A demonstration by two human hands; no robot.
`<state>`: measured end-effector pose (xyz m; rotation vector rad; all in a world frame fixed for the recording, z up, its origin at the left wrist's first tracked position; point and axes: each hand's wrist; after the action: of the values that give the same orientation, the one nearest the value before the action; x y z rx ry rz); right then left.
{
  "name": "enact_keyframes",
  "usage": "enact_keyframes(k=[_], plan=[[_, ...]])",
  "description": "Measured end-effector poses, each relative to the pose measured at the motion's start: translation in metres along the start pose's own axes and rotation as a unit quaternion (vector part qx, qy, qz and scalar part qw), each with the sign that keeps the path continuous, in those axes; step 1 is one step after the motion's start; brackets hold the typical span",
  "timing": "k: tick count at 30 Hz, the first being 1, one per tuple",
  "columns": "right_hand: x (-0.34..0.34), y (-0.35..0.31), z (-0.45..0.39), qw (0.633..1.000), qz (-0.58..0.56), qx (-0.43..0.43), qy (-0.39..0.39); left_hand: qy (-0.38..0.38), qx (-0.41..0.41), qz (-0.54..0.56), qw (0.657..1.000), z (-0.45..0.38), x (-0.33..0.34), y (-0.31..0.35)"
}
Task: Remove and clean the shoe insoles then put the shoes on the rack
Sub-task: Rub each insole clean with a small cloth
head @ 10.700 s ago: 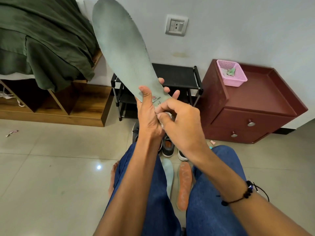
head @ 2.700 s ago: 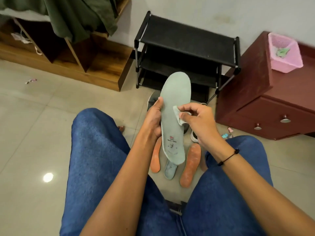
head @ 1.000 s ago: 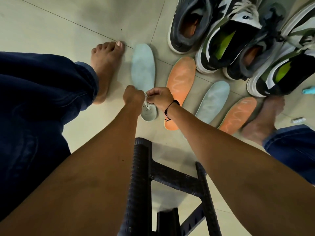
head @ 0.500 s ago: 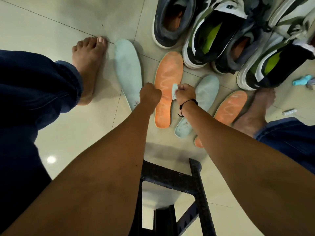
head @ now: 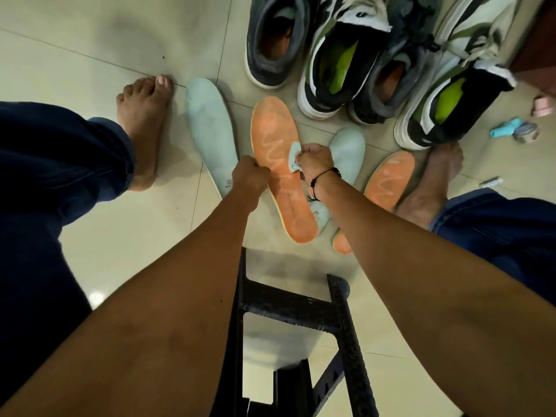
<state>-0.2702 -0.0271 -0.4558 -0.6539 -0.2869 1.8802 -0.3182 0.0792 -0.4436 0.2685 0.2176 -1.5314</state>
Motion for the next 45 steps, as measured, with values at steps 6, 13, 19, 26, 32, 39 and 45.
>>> enact_keyframes(k=[6,13,19,26,32,39,45], plan=[[-0.030,-0.030,0.056,0.999,-0.005,-0.049,0.002,-0.008,0.062,0.010,0.998,0.065,-0.018,0.007],[-0.069,-0.072,0.139,0.983,-0.084,-0.158,0.040,-0.005,0.156,0.100,0.983,0.161,-0.040,0.013],[-0.107,-0.111,0.214,0.954,-0.108,-0.269,0.075,-0.046,0.259,0.190,0.946,0.251,-0.052,0.005],[-0.151,-0.160,0.326,0.896,-0.079,-0.421,0.118,-0.160,0.382,0.250,0.876,0.357,-0.083,-0.003],[-0.171,-0.176,0.430,0.833,-0.091,-0.542,0.064,-0.339,0.431,0.374,0.748,0.455,-0.119,-0.009],[-0.190,-0.180,0.515,0.769,-0.168,-0.615,0.046,-0.536,0.497,0.275,0.624,0.522,-0.137,-0.018],[-0.214,-0.189,0.553,0.713,-0.029,-0.673,0.197,-0.617,0.512,0.234,0.550,0.571,-0.130,-0.009]])
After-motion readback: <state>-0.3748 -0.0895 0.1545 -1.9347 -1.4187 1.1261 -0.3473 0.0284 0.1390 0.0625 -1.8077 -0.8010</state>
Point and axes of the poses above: each hand's wrist, its own z-axis away from the middle knuckle, its own x-axis out of the palm, y = z × x, and after that the axes turned 12 degrees about -x, right-handed
